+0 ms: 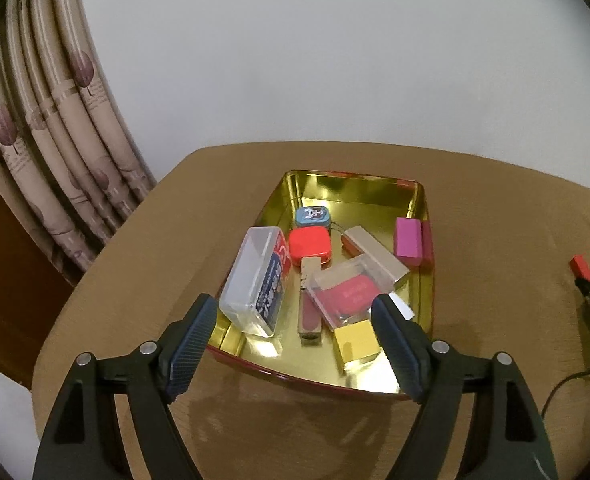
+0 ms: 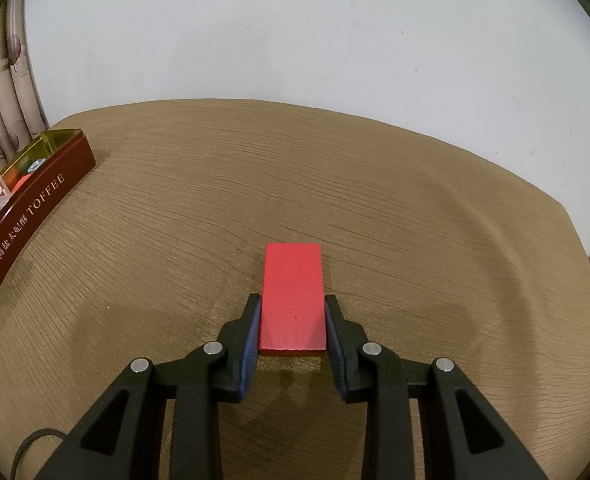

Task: Organize rigid objects
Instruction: 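Carry the red block toward the gold tin with the right gripper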

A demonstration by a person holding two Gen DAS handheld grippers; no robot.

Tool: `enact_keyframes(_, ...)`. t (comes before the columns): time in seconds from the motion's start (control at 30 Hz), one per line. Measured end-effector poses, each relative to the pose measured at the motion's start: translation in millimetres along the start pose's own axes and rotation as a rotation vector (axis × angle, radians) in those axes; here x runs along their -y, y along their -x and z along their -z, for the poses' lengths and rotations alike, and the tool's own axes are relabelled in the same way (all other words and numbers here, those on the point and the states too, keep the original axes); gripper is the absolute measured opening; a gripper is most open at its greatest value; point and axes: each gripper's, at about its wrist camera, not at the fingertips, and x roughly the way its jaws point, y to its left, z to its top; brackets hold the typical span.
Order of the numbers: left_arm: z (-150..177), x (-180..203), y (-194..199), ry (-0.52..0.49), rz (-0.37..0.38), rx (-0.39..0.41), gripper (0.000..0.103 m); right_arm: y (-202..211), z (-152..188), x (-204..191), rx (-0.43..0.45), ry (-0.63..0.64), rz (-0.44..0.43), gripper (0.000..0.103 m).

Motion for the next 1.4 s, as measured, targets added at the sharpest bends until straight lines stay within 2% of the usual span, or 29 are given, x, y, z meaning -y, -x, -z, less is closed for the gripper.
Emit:
enact_keyframes(0.3,1.2,-7.2,-8.7,0.04,0.005,-0.026,0.077,0.3,-0.3,-3.2,0.0,0.007,0.013,0.031)
enact_keyframes(0.67,3.2,-5.2,-14.8,0.025,-0.017,-0.044,0.077,-1.6,-0.1,-5.7,0.0,0.012,0.023,0.031)
enact_keyframes(1.0,2.0,-10.4,-16.8,0.053,-0.018,-0.052,0.078,1.2,-3.7,-25.0,0.003,0.017,0.094,0.03)
enact_keyframes(1.17,2.5,-10.6,-18.6,0.062,-0.013,-0.057,0.079,4.2,-5.7,-37.3,-0.006,-0.016,0.06,0.03)
enact_keyframes(1.3,2.1,-14.1,-18.7,0.076,-0.014,-0.058,0.079,9.6,-12.6,-62.6,0.005,0.008,0.024,0.03)
enact_keyframes(1.4,1.0,-18.0,-17.4,0.085,-0.025,-0.051,0.083,14.5,-20.4,-82.9,0.015,0.018,-0.019,0.03)
